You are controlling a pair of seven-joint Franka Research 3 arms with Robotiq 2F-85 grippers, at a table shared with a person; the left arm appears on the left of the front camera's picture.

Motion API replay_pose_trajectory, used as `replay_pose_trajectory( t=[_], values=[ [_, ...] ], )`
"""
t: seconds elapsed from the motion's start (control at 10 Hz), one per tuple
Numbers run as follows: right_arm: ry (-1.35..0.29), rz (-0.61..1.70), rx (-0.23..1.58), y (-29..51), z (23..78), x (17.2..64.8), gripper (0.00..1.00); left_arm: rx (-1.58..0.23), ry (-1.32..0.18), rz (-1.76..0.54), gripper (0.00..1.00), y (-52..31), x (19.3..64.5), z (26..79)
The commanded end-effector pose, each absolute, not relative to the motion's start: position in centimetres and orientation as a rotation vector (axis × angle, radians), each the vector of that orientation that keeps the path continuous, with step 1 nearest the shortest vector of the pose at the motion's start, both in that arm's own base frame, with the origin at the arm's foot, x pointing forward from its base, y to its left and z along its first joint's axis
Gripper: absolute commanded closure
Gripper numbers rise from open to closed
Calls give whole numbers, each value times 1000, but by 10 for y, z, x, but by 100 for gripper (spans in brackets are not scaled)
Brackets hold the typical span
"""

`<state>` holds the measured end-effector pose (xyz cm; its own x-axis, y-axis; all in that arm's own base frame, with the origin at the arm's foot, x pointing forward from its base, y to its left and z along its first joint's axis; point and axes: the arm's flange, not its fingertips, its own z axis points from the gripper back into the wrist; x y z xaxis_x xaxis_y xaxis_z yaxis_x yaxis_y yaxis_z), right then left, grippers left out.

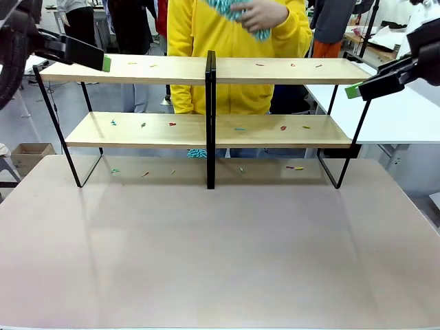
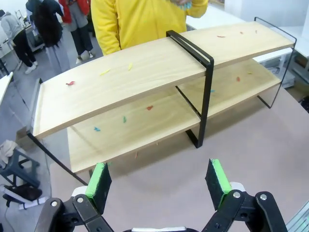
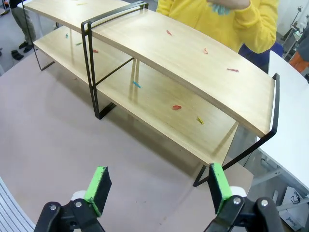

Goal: Clean the shelves.
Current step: Pick up the Duster when the human hands it over.

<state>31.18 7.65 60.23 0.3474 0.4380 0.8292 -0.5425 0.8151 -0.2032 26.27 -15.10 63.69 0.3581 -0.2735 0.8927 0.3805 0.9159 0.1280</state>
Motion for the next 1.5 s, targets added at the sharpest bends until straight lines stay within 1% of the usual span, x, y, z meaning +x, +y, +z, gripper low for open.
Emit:
replay_pose_trajectory(
  t=[0.0, 0.5, 0.6, 0.9, 1.0, 1.2, 1.4],
  values=[
    [-1054, 663, 104, 70, 589, 308, 0, -136, -1148, -422, 0, -121, 213, 524],
    [-1053, 652, 114, 74, 591, 307, 0, -134, -1130, -414, 0, -107, 214, 520],
    [-1050, 599, 127, 77, 594, 303, 0, -126, -1122, -419, 0, -151, 273, 631],
    [-1082, 407, 88, 94, 611, 281, 0, -126, -1122, -419, 0, -151, 273, 631],
    [-1057, 384, 97, 99, 616, 274, 0, -126, -1122, -419, 0, -151, 273, 631],
    [-1084, 379, 97, 103, 620, 259, 0, -126, -1122, -419, 0, -151, 273, 631],
    [-1089, 366, 72, 104, 622, 257, 0, -126, -1122, -419, 0, -151, 273, 631]
  ],
)
